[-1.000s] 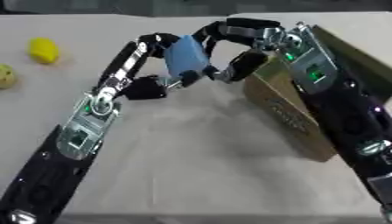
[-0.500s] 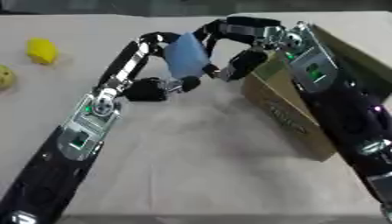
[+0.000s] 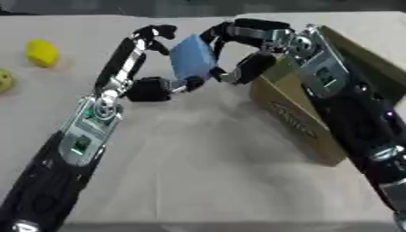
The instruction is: Pick up the objects with one hand, pass them to the other hand, and then place them into the box on the other side of the table.
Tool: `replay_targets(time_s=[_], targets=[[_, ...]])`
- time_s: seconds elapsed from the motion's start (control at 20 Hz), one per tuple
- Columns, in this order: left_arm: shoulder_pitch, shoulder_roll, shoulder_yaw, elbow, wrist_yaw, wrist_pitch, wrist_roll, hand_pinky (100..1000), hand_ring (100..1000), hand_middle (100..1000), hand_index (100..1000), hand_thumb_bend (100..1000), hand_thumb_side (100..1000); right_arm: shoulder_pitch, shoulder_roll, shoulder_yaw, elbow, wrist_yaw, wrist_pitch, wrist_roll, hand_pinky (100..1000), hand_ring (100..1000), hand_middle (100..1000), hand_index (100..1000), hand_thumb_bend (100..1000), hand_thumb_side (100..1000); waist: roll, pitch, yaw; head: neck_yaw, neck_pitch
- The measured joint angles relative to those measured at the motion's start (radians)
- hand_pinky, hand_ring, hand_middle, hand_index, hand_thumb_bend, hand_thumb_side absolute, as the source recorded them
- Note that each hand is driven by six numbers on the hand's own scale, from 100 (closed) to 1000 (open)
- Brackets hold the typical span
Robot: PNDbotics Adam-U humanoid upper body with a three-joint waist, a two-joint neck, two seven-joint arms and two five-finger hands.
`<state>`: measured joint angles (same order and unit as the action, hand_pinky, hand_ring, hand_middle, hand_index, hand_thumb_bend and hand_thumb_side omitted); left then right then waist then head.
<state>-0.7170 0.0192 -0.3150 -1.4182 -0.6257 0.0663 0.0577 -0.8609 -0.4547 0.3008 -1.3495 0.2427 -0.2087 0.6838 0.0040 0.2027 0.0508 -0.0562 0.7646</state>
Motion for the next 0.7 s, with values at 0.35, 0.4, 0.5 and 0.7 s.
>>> replay_targets(time_s=[0.35,0.4,0.5,0.7], targets=[[0.013,0.002,0.023,0.002,0.0,0.016,0.053,802,639,742,857,750,572,0.009,-0.009,-0.009,0.0,0.0,0.008,-0.007,930,677,331,414,100,134,0.0,0.0,0.001,-0.005,0.0],[0.016,0.004,0.023,0.002,0.001,0.016,0.055,800,638,741,857,749,572,0.011,-0.01,-0.011,0.0,0.0,0.009,-0.009,930,677,331,414,100,134,0.0,0.0,0.001,-0.006,0.0],[0.024,0.015,0.025,-0.001,0.003,0.016,0.055,796,635,738,857,746,577,0.017,-0.012,-0.014,-0.001,0.0,0.013,-0.013,930,677,332,414,100,132,0.0,0.0,0.001,-0.007,0.0],[0.051,0.055,0.029,-0.022,0.02,0.019,0.048,795,635,740,857,734,575,0.021,-0.03,-0.027,-0.003,-0.002,0.021,-0.024,930,677,333,415,100,131,0.0,0.0,0.001,-0.008,0.0]])
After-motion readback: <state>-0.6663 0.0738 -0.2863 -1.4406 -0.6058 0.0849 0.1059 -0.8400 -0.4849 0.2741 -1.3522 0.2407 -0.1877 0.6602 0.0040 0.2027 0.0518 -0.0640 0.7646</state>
